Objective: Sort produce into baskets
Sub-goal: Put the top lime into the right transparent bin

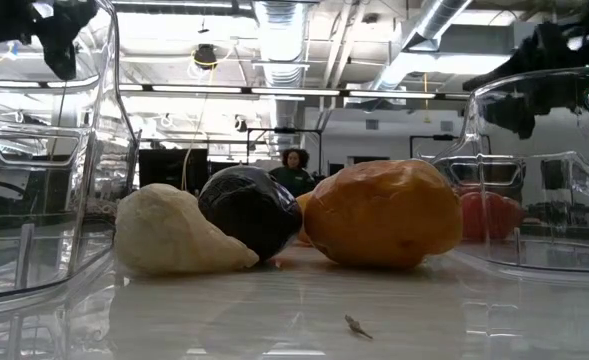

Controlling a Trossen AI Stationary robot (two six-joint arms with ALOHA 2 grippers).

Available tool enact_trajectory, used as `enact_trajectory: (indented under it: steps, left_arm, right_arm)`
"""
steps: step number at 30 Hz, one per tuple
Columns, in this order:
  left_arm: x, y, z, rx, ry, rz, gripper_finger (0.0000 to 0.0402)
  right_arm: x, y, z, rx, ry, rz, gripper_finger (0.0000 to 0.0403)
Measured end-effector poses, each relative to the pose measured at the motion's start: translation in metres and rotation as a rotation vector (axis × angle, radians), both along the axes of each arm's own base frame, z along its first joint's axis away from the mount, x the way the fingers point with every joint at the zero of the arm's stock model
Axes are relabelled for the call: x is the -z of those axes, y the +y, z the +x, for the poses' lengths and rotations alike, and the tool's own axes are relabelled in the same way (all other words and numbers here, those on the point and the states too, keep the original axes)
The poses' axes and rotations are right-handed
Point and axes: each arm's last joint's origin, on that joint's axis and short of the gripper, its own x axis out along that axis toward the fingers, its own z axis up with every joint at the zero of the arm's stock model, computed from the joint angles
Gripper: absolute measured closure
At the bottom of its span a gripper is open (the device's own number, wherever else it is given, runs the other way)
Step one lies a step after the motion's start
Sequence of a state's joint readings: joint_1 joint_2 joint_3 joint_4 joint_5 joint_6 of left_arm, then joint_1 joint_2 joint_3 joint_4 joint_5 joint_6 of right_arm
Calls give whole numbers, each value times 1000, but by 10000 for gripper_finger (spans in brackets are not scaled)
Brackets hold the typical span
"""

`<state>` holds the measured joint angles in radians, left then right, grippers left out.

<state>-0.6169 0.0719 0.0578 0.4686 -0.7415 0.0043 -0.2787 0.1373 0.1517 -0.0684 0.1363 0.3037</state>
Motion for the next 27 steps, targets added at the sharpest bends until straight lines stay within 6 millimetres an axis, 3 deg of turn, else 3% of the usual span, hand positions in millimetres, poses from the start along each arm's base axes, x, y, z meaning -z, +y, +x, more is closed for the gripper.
enact_trajectory:
  steps: [5,11,16,20,27]
  left_arm:
    - [-16,7,-3,-95,114,7,253]
    - [-24,14,-5,-185,182,8,253]
    - [-25,17,-5,-222,201,35,247]
    - [-23,18,-4,-250,226,55,219]
    - [-31,16,4,-225,250,135,154]
  right_arm:
    - [-13,-12,11,55,199,57,76]
    - [-12,-40,37,117,434,117,66]
    - [-7,-63,64,90,572,179,34]
    - [-3,-79,84,86,662,216,7]
    - [-1,-103,109,102,816,317,13]
